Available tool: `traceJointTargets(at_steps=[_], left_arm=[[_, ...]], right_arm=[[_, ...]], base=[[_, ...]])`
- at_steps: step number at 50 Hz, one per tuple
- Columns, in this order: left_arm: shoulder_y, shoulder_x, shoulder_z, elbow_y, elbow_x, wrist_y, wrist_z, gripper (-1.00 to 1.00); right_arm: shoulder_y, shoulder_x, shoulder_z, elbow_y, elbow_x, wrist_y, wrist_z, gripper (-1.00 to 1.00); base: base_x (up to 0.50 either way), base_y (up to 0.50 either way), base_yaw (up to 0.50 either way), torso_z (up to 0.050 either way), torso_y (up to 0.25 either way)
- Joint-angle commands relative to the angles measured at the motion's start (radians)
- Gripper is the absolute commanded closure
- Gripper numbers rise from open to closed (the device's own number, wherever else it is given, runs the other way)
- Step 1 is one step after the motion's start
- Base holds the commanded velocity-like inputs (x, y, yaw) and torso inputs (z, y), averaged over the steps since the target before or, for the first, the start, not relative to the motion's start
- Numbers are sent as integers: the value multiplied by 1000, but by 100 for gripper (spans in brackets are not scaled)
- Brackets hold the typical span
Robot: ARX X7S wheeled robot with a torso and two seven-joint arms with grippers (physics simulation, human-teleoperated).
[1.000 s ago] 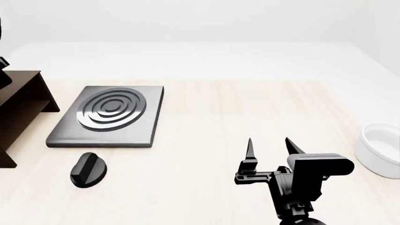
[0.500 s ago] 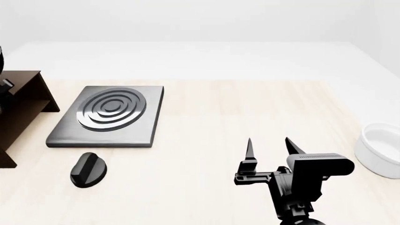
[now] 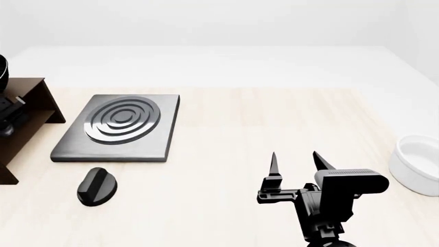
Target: Put the frying pan on top of the cabinet.
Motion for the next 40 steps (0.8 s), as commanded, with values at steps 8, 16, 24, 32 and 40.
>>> traceJointTargets(at_steps=[8, 16, 24, 32, 40], left_arm=[[83, 12, 34, 532, -75, -1, -269, -100], [7, 2, 130, 854, -122, -101, -315, -100], [11, 34, 149, 967, -214, -193, -321, -100], [321, 87, 212, 1278, -329, -127, -150, -100], [712, 180, 387, 1388, -68, 204, -12, -100]], right_arm=[[6, 1, -12, 10, 1, -4, 3, -100], [10, 1, -20, 11, 5, -5, 0, -100], [12, 2, -22, 17, 9, -9, -1, -100], [12, -1, -31, 37, 5, -23, -4, -100], [18, 2, -45, 32, -13, -29, 1, -100]], base=[[0, 0, 0, 0, 0], [0, 0, 0, 0, 0], [0, 0, 0, 0, 0], [0, 0, 0, 0, 0], [0, 0, 0, 0, 0]])
